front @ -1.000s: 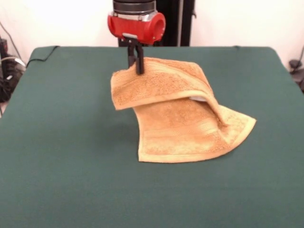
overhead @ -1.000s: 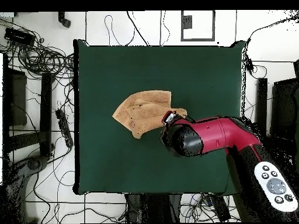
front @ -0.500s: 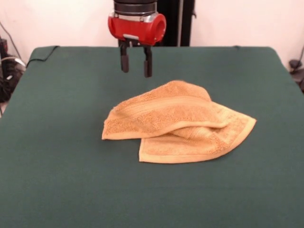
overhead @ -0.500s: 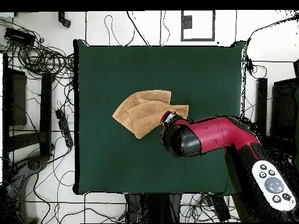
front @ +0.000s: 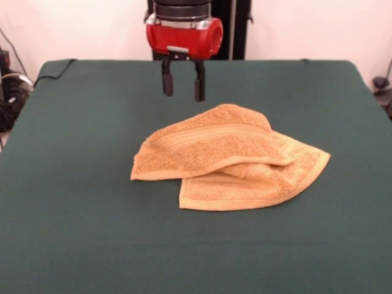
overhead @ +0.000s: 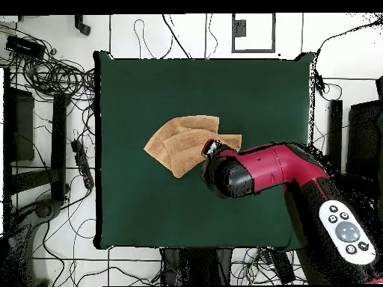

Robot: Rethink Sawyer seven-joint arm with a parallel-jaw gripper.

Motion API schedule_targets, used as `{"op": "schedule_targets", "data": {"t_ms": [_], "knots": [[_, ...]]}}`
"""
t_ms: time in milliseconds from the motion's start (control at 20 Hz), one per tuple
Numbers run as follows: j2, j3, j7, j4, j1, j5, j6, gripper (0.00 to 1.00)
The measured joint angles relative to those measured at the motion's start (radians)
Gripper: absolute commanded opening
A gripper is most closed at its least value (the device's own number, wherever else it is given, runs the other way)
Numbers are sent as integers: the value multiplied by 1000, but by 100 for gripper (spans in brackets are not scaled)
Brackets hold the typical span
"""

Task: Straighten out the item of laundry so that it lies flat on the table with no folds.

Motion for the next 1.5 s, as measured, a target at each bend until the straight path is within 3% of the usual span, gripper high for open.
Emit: {"op": "schedule_targets", "data": {"t_ms": [400, 550, 1000, 1500], "knots": [[-28, 18, -90, -13, 24, 24, 74, 100], [-67, 18, -90, -20, 73, 67, 125, 100], [-154, -21, -90, -96, 307, 192, 293, 100], [-148, -102, -85, -247, 586, 271, 353, 100]]}}
